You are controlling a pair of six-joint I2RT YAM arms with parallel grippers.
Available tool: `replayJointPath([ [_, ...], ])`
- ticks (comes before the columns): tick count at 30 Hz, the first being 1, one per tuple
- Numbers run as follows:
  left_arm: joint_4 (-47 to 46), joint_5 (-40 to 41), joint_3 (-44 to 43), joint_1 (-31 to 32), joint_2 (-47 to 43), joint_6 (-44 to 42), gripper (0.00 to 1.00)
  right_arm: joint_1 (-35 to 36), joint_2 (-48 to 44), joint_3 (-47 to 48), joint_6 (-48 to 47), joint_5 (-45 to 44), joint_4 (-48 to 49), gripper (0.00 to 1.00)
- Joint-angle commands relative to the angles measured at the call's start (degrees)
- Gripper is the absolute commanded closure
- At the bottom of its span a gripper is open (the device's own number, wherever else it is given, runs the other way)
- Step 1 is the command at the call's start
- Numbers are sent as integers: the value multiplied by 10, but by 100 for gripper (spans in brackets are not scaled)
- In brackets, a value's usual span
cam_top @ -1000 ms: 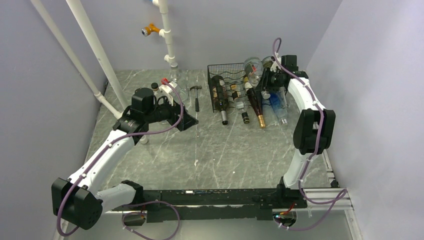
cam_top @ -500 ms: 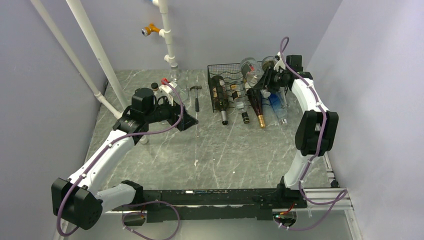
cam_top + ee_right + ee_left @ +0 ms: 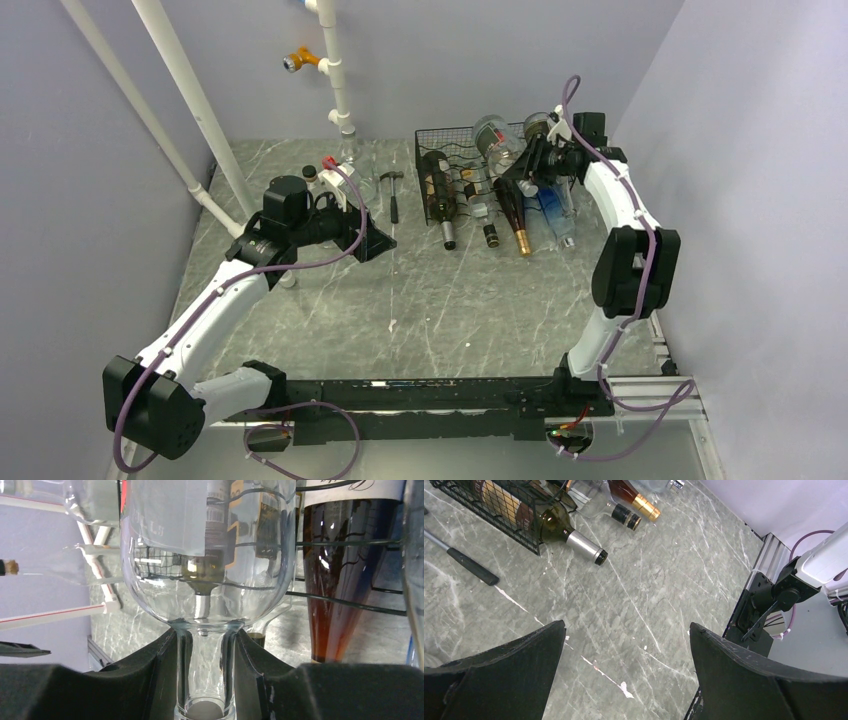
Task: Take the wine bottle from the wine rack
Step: Pick up the wine bottle from the wine rack.
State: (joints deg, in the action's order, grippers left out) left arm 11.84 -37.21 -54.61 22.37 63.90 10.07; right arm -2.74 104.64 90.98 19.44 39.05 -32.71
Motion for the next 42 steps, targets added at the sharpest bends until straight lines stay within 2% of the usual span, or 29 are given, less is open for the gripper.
replayJointPath([
  [1, -16, -1, -20, 0, -16, -12, 0, 1, -90, 10, 10, 85, 132, 100],
  [9, -21, -8, -17, 0, -16, -13, 1, 1, -123, -14, 7, 119, 123, 100],
  [20, -70, -46, 6, 0, -32, -6, 1, 2, -180, -37, -80, 186, 27, 100],
  [26, -133, -44, 43, 3, -59, -14, 1, 4, -200, -31, -185, 210, -89, 100],
  [31, -182, -37, 81, 25, -93, -46, 0, 11, -210, -21, -314, 211, -212, 100],
  [36, -222, 2, 126, 77, -145, -116, 1, 31, -220, -22, -413, 185, -309, 100],
  [42, -242, 67, 174, 148, -189, -204, 0, 99, -229, -26, -485, 115, -376, 100],
])
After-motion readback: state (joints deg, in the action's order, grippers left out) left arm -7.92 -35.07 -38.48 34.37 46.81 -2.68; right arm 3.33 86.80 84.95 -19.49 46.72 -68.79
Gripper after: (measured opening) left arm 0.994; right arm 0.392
